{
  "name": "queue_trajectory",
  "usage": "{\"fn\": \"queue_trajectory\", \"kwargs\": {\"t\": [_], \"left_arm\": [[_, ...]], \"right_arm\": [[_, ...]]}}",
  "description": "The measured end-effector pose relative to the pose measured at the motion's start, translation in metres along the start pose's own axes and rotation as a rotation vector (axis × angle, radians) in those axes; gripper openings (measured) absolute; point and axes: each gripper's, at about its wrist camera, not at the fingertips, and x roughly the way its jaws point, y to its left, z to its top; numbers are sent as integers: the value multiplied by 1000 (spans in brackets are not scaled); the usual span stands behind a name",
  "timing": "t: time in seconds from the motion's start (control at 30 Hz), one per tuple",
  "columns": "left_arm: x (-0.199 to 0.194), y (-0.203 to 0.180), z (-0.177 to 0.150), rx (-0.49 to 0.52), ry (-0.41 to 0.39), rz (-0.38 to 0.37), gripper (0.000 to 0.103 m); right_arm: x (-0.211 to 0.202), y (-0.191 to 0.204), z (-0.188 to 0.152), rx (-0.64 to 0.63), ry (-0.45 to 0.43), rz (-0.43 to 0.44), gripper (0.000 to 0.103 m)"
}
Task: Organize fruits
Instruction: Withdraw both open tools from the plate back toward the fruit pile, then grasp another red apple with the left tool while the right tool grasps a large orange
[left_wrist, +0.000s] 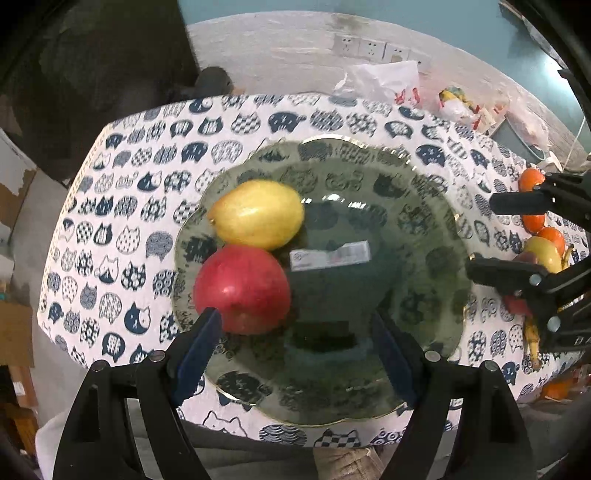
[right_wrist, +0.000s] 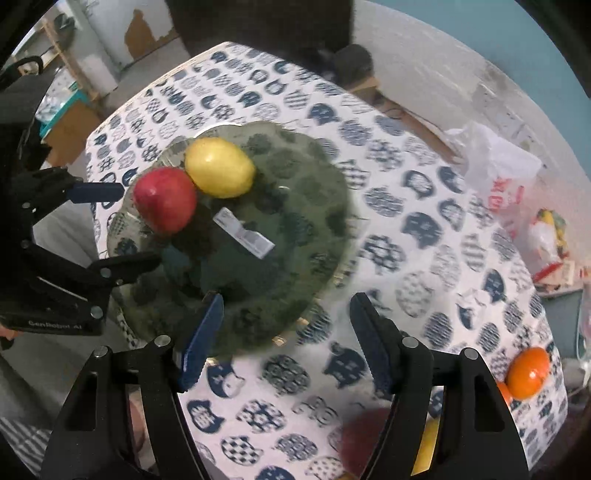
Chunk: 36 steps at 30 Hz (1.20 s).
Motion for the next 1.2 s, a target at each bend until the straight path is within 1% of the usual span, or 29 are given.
{"fn": "queue_trajectory", "kwargs": {"t": [0.07, 0.13, 0.2, 0.27, 0.37, 0.47, 0.7, 0.9, 1.2], "left_arm": [[-4, -8, 5, 13, -13, -3, 83], [-6, -16, 10, 15, -7, -2, 83], [-13, -28, 16, 29, -20, -35, 83], [-18, -39, 19, 49, -34, -34, 83], [-26, -61, 23, 95, -49, -54, 83], [-31, -83, 27, 144, -58, -53, 83], [-30, -133, 36, 229, -39, -90, 83], [-23, -169, 38, 278, 1, -134, 83], [-10, -213, 37, 313, 53, -196, 85]], "right_arm": [[-9, -10, -5, 15, 2, -21, 72], [-19, -22, -11, 33, 8, -42, 72], [-30, -35, -18, 57, 6, -67, 72], [-39, -48, -24, 84, 6, -90, 72], [-56, -70, -33, 139, -9, -107, 74], [-68, -88, -43, 179, -7, -131, 77], [-88, -130, -80, 274, 6, -165, 77], [-91, -159, -118, 349, 22, -179, 77], [-90, -180, -156, 399, 43, -181, 77]]}}
